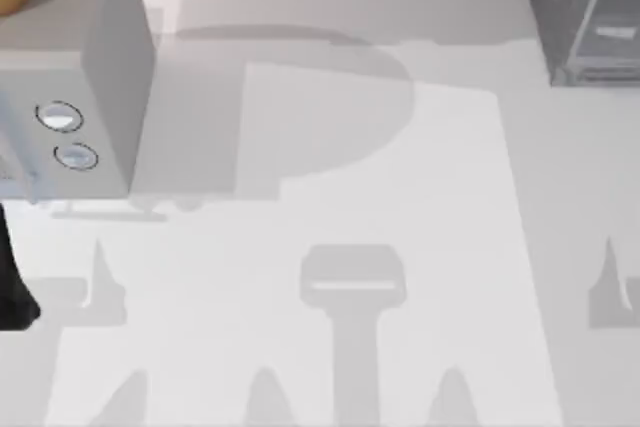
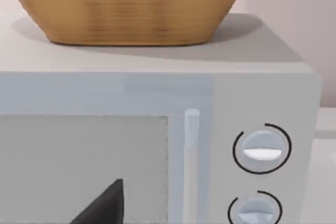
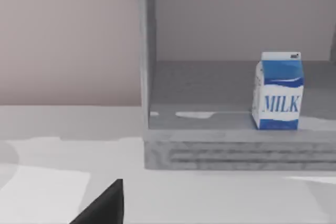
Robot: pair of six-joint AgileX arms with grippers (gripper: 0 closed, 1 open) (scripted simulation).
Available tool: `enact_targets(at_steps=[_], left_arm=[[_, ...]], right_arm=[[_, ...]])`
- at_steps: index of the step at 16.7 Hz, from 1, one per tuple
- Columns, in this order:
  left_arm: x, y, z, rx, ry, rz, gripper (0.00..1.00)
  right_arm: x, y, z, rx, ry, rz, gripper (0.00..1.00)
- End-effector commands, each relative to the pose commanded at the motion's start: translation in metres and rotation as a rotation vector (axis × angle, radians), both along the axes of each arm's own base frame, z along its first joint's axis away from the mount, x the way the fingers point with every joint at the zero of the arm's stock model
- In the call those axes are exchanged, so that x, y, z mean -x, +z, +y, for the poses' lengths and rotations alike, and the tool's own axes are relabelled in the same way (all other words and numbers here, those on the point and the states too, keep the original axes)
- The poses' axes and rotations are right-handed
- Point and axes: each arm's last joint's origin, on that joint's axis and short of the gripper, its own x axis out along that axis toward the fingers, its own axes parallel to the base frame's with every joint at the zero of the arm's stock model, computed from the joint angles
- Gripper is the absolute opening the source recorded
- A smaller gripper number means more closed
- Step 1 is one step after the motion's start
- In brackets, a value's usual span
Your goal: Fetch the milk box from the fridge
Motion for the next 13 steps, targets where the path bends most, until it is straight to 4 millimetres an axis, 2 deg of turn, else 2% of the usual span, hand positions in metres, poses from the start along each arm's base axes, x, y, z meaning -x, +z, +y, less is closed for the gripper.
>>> enact_targets(at_steps=[3, 7, 10, 13], left_arm=[[0.000, 0.000, 0.000, 0.000, 0.000, 0.000, 1.00], [0.000, 0.000, 0.000, 0.000, 0.000, 0.000, 1.00], [0.000, 0.000, 0.000, 0.000, 0.000, 0.000, 1.00], [0.000, 0.000, 0.000, 0.000, 0.000, 0.000, 1.00]], right_arm=[[-0.001, 0.001, 0.000, 0.001, 0.000, -0.002, 1.00], [-0.009, 0.012, -0.005, 0.007, -0.002, -0.029, 1.00], [-0.024, 0.021, -0.013, 0.017, -0.006, -0.050, 1.00], [-0.046, 0.020, -0.027, 0.019, -0.008, -0.034, 1.00]])
